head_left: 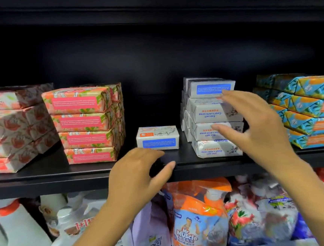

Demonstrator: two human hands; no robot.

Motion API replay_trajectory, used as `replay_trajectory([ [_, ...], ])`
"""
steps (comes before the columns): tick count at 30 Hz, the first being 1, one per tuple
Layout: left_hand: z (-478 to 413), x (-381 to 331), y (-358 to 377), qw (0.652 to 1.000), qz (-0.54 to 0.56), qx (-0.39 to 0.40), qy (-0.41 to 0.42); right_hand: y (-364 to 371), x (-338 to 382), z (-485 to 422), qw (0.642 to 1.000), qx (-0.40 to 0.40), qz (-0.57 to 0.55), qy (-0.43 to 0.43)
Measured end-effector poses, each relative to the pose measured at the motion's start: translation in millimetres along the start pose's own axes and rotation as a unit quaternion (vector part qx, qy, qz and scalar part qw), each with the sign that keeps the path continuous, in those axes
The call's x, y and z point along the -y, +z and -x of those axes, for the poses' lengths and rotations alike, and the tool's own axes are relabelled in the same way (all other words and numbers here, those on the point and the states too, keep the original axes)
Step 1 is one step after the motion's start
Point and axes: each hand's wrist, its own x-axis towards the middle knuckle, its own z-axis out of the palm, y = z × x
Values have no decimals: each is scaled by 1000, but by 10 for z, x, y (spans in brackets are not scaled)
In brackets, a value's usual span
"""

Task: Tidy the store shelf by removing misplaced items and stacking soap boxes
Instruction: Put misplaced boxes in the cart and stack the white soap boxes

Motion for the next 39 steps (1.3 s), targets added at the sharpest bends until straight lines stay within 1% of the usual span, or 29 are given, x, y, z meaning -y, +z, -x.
replay_trajectory([
  [2, 12, 2, 7, 1000, -3, 9, -6, 3, -86, -111, 994, 96, 45, 12],
  [3, 9, 7, 7, 1000, -2, 10, -10, 6, -102, -147, 990, 131, 56, 21],
  [4, 3, 4, 2, 1000, 1, 10, -16, 13, -111, -170, 986, 150, 61, 25],
  [5, -1, -1, -4, 1000, 4, 12, -22, 26, -116, -179, 986, 152, 64, 24],
  [9, -8, -27, -26, 999, 20, 18, -46, 87, -67, -144, 995, 84, 51, 8],
  [12, -42, -37, -71, 997, 20, 43, -59, 100, -10, -96, 998, 29, 40, -35],
  [13, -54, -44, -90, 995, 32, 55, -72, 94, 16, -76, 998, 12, 36, -52],
  [14, -71, -62, -118, 991, 68, 59, -96, 87, 44, -49, 997, -9, 31, -70],
  [15, -96, -88, -152, 982, 129, 49, -127, 82, 81, -18, 995, -33, 29, -88],
  [16, -133, -124, -200, 966, 203, 29, -159, 78, 125, 15, 992, -60, 29, -108],
  [17, -183, -161, -242, 942, 278, 9, -186, 77, 175, 45, 987, -88, 32, -132],
  [18, -240, -218, -295, 915, 344, 8, -211, 78, 230, 65, 980, -115, 39, -158],
  [20, -340, -337, -402, 851, 449, 69, -262, 83, 354, 56, 964, -160, 46, -209],
  [21, -372, -383, -444, 827, 480, 98, -277, 96, 408, 32, 955, -179, 47, -230],
  [22, -391, -404, -460, 818, 492, 113, -277, 116, 452, 8, 949, -196, 47, -243],
  [24, -398, -431, -471, 810, 515, 100, -263, 165, 491, -18, 947, -205, 41, -244],
  [26, -383, -435, -458, 797, 544, 63, -254, 186, 464, 0, 960, -150, 16, -235],
  [28, -357, -406, -425, 803, 547, 31, -236, 149, 431, 47, 974, -74, -52, -209],
  [29, -344, -384, -414, 808, 542, 18, -230, 107, 429, 69, 978, -51, -102, -172],
  [30, -333, -363, -408, 811, 540, 13, -224, 62, 435, 83, 980, -40, -155, -117],
  [31, -325, -348, -413, 814, 538, 12, -217, 19, 447, 90, 975, -36, -212, -50],
  [32, -321, -333, -421, 818, 536, 16, -207, -20, 470, 89, 963, -28, -269, 19],
  [34, -313, -300, -430, 827, 530, 22, -186, -62, 485, 68, 915, 11, -383, 129],
  [35, -306, -291, -429, 831, 528, 21, -175, -72, 484, 58, 890, 34, -424, 164],
  [36, -303, -275, -418, 836, 523, 19, -164, -82, 483, 49, 877, 49, -443, 182],
  [39, -269, -202, -376, 855, 502, 33, -121, -124, 536, 26, 881, 67, -437, 171],
])
